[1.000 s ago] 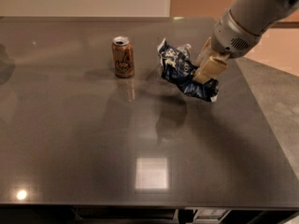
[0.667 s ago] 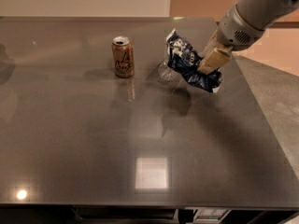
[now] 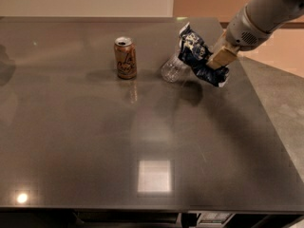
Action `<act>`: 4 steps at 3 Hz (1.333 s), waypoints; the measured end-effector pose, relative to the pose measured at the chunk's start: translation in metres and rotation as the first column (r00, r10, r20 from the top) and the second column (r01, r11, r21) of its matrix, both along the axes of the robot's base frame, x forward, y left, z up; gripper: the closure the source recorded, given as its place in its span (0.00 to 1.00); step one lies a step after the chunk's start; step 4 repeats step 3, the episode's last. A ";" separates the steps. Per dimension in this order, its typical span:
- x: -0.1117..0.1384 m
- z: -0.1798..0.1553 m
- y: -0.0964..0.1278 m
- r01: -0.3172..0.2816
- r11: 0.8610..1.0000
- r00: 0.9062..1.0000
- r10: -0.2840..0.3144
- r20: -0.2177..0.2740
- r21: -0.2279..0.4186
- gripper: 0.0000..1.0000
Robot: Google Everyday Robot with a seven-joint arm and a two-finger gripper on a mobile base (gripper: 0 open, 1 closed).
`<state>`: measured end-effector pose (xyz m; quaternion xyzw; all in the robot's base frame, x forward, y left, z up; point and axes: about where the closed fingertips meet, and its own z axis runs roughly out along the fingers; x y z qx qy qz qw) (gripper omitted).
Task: Move blue chip bag near water bottle
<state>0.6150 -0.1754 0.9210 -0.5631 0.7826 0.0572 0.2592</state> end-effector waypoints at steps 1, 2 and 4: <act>0.005 -0.007 -0.011 0.034 0.999 0.999 -0.034 0.025 0.006 0.15; 0.006 -0.009 -0.009 0.032 0.999 0.999 -0.032 0.025 0.007 0.00; 0.006 -0.009 -0.009 0.032 0.999 0.999 -0.032 0.024 0.007 0.00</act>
Offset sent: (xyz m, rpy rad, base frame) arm 0.0047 -0.0092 -0.0062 0.0048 -0.0222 -0.0298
